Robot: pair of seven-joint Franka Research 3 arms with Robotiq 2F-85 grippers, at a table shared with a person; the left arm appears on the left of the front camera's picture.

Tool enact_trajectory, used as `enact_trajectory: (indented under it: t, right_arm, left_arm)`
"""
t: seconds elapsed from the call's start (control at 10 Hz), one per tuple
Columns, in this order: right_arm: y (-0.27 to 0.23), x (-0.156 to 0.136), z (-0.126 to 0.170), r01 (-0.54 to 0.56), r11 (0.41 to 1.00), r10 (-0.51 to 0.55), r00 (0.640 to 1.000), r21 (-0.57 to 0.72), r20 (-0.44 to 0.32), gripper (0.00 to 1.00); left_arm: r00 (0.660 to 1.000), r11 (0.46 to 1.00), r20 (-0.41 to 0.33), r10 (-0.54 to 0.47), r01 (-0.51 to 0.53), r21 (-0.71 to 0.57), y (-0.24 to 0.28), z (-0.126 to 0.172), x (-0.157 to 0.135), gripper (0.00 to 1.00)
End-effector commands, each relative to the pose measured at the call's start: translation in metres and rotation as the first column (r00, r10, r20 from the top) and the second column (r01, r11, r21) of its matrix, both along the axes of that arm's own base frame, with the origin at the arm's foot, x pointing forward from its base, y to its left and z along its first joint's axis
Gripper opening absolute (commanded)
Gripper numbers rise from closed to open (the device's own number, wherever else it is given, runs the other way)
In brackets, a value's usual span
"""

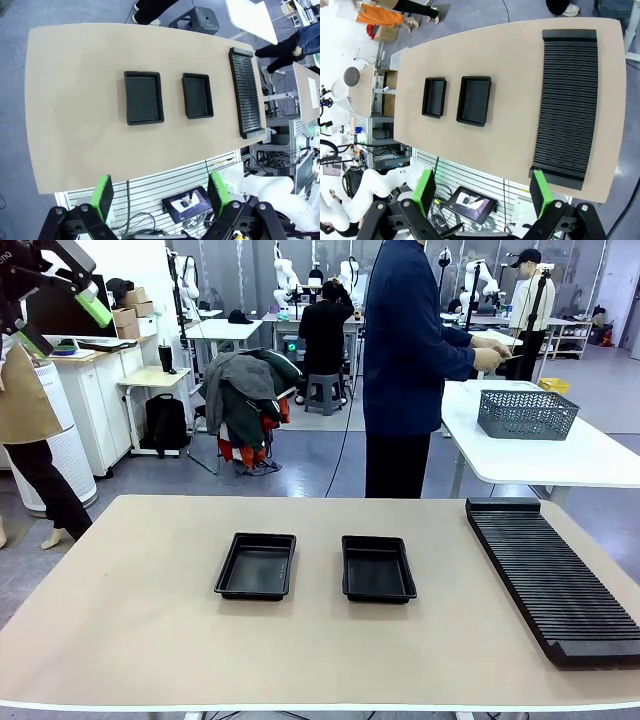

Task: Inspect and transfer BCBs to ESD trays.
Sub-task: Pick up the Blank PCB from the PCB Rack and place it in the left ESD tray.

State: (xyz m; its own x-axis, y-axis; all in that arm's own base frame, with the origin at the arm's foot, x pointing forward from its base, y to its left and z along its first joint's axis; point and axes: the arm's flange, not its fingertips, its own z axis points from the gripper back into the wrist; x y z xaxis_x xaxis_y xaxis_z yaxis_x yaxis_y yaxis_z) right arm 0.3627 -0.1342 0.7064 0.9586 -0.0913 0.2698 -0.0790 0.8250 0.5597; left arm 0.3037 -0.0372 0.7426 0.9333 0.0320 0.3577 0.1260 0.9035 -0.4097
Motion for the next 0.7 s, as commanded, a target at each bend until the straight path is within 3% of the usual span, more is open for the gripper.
enact_trajectory:
  t: [0.0, 0.6]
  right_arm:
    - [0.0, 0.0, -0.0001, 0.0, 1.0, 0.0, 1.0, 0.001, 0.0, 1.0]
    - [0.0, 0.0, -0.0001, 0.0, 1.0, 0.0, 1.0, 0.001, 0.0, 1.0]
  left_arm:
    - [1.0, 1.0, 0.002, 0.001, -0.001, -0.006, -0.0005, -0.0011, 0.0004, 1.0]
    - [1.0, 1.0, 0.002, 0.001, -0.001, -0.006, -0.0005, -0.0011, 0.0004, 1.0]
